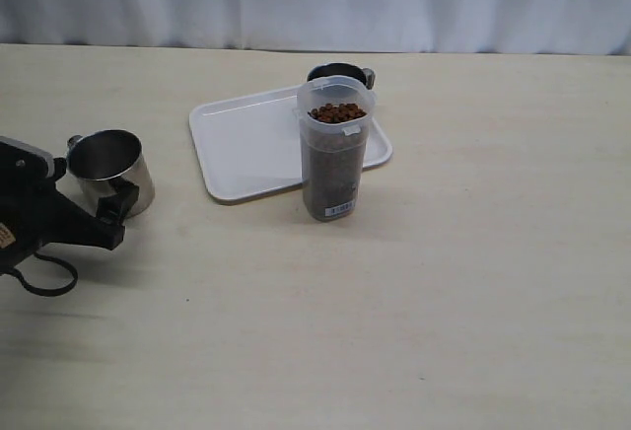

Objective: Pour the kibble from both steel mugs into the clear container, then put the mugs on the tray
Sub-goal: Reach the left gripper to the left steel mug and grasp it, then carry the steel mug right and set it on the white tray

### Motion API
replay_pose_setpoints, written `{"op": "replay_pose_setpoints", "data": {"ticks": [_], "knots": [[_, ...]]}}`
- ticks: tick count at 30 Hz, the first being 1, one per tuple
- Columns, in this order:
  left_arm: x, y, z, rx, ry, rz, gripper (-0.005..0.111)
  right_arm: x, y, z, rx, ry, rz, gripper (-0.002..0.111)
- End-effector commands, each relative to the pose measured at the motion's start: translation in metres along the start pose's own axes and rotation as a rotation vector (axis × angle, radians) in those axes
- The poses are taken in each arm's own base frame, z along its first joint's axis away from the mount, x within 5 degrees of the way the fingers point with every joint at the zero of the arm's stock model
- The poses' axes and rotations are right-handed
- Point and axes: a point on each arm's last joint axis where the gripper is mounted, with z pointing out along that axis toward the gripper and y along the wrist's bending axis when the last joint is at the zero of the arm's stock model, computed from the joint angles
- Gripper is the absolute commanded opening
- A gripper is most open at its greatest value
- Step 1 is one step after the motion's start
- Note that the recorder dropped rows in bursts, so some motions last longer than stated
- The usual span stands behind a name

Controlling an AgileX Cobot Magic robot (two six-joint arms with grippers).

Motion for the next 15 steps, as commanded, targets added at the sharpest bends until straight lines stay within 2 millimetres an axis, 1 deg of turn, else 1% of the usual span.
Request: {"op": "replay_pose_setpoints", "data": {"ticks": [1,5,10,12,13,15], "knots": [[-0.0018,-0.0016,0.0079,0.051,-0.009,-0.008,0.079,0.0013,0.0001,0.0001,-0.004,0.002,0.004,0.005],[-0.0046,-0.0037,0.01,0.085,-0.026,0.012,0.079,0.0013,0.0001,0.0001,-0.004,0.002,0.004,0.005],[-0.0044,-0.0037,0.0101,0.086,-0.024,0.012,0.079,0.0013,0.0001,0.0001,-0.004,0.002,0.004,0.005],[-0.0043,-0.0021,0.0102,0.069,-0.023,0.005,0.072,0.0013,0.0001,0.0001,-0.004,0.002,0.004,0.005],[-0.0042,-0.0014,0.0102,0.061,-0.022,0.001,0.066,0.0013,0.0001,0.0001,-0.004,0.002,0.004,0.005],[-0.0038,0.0008,0.0103,0.037,-0.017,-0.01,0.047,0.0013,0.0001,0.0001,-0.004,0.002,0.004,0.005]]}}
